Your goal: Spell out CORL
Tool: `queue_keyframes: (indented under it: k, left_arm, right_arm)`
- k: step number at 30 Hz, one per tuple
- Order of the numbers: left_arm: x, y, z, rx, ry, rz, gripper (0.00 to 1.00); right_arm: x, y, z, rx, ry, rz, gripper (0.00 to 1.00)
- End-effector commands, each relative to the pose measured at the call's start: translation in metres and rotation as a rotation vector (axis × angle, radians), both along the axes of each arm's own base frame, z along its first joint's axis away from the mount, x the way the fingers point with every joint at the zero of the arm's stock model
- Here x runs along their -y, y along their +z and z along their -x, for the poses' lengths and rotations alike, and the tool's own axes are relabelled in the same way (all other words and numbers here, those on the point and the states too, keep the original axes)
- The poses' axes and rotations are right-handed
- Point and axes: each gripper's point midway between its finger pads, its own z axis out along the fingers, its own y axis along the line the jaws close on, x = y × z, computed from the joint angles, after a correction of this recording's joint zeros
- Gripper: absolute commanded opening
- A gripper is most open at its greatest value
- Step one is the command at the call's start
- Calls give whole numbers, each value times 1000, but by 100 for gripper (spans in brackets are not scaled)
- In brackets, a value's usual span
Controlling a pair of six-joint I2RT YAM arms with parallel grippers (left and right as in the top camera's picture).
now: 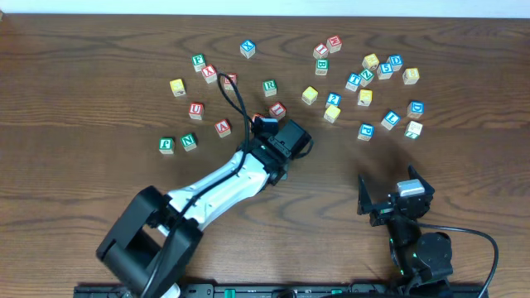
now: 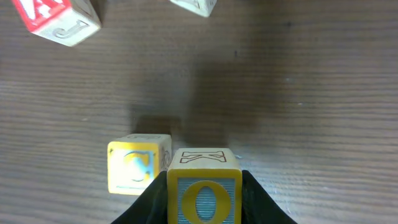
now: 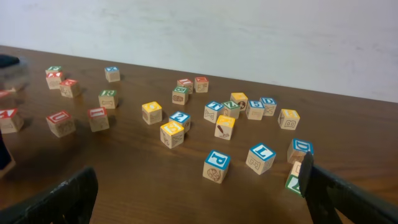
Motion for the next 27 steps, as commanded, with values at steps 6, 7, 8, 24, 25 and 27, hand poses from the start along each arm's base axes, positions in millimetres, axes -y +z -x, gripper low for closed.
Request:
queue_keyframes:
  k: [6, 7, 8, 24, 25, 27]
  left_arm:
    - [-4, -8, -1, 5, 21, -18, 9]
    - [-4, -8, -2, 5, 22, -18, 9]
    - [-4, -8, -1, 5, 22, -18, 9]
    - [-6, -18, 1, 4, 21, -19, 9]
    - [-6, -18, 1, 5, 21, -18, 9]
    - [-5, -18, 0, 7, 21, -17, 9]
  right_arm:
    - [2, 0, 0, 3, -6, 12, 99]
    - [2, 0, 0, 3, -6, 12, 99]
    - [2, 0, 0, 3, -6, 12, 99]
    - [2, 0, 0, 2, -6, 12, 99]
    - [2, 0, 0, 2, -6, 12, 99]
    - [2, 0, 0, 3, -6, 12, 99]
